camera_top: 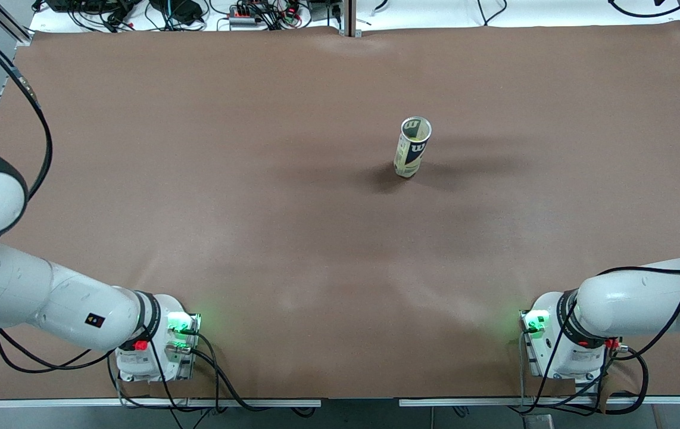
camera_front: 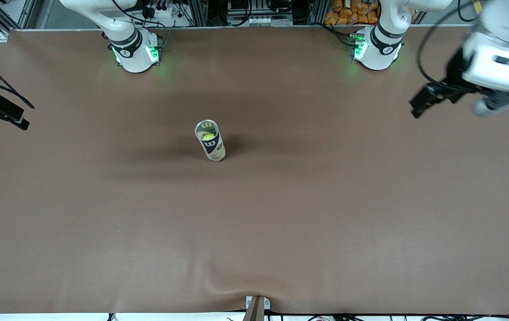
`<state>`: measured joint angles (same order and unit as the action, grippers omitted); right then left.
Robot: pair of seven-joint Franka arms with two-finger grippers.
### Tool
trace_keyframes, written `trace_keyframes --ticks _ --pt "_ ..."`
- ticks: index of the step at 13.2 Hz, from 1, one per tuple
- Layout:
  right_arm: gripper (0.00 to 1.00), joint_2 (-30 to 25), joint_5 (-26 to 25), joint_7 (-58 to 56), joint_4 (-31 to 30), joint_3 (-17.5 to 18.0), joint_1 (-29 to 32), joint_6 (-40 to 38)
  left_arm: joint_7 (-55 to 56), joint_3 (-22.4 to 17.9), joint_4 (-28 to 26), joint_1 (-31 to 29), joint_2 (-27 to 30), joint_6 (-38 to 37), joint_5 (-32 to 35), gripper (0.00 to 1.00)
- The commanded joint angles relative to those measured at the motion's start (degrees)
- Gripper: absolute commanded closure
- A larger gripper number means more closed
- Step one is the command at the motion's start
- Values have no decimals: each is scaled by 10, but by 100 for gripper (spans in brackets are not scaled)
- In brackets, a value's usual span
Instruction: Insert tennis ball vertically with right arm
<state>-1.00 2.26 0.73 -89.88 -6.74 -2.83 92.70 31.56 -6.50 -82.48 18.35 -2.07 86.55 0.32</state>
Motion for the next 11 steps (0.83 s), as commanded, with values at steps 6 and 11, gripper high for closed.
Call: trace_keyframes --ticks 6,11 --pt "0 1 -9 3 6 5 5 -6 -230 59 -17 -181 18 -22 -29 0" --pt "0 1 -9 3 6 5 5 -5 -248 134 -83 -239 62 -23 -26 0"
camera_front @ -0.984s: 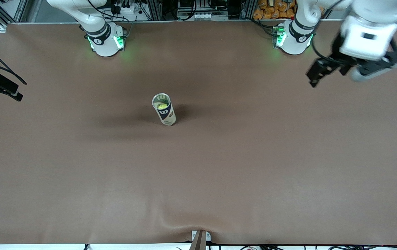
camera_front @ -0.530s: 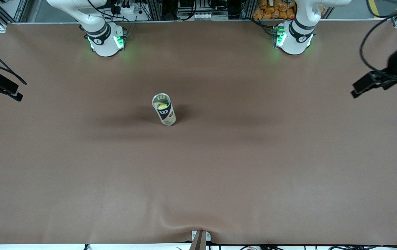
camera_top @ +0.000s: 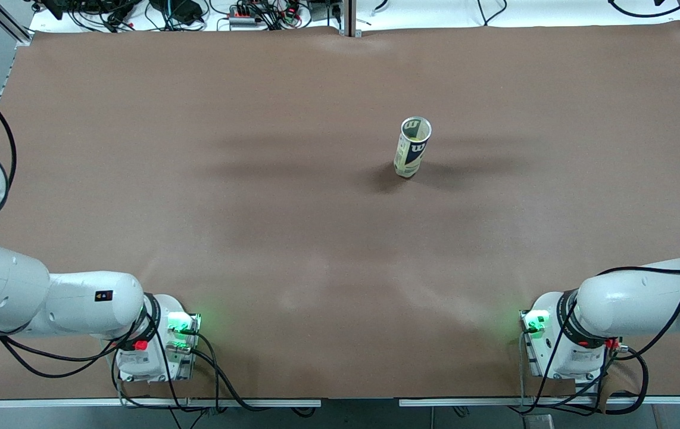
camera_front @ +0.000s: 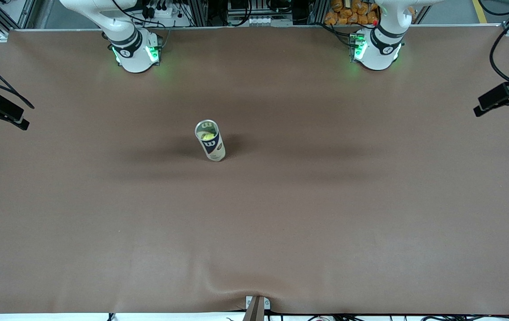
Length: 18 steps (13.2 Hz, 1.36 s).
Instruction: Insert tennis ball vertically with right arm
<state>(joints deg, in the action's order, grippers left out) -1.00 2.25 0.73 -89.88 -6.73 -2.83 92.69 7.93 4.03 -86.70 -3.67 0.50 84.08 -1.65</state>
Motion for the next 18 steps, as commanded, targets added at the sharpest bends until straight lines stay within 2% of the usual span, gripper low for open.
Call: trace_keyframes --ticks 1,5,18 --pt "0 1 -9 3 6 5 5 -5 -17 47 -44 -31 42 1 -5 0" --pt "0 2 -9 4 6 5 5 -4 -22 48 -57 -27 57 4 -5 0" --pt "0 3 -9 4 6 5 5 -3 -19 47 -19 -27 28 1 -3 0"
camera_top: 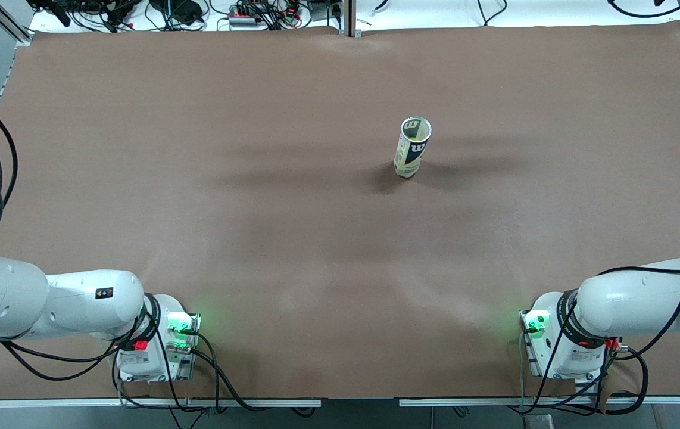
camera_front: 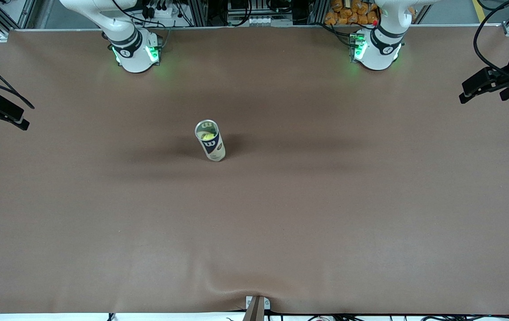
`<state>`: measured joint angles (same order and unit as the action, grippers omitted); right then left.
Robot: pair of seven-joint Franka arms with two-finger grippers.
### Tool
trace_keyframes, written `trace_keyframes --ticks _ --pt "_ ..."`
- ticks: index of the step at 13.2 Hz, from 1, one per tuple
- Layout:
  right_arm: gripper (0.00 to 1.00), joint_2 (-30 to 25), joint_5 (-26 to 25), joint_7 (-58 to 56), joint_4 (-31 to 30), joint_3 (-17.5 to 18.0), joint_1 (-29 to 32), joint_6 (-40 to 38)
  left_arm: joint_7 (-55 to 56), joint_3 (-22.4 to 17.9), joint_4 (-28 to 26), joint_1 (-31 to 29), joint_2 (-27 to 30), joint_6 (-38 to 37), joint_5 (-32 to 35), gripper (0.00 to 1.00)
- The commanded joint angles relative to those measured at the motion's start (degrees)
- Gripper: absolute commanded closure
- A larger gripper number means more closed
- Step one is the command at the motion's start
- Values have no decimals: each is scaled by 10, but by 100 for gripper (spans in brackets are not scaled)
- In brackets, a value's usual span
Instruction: Insert tennis ball vertically with right arm
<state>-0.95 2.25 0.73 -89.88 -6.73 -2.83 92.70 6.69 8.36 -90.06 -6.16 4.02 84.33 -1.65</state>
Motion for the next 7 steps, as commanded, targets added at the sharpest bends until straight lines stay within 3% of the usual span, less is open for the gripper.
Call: trace_keyframes --ticks 1,7 --pt "0 2 -9 4 6 5 5 -3 -6 3 15 -3 -8 -1 -2 0" --pt "0 2 -9 4 6 5 5 -3 -2 5 15 -5 -15 -2 -5 0"
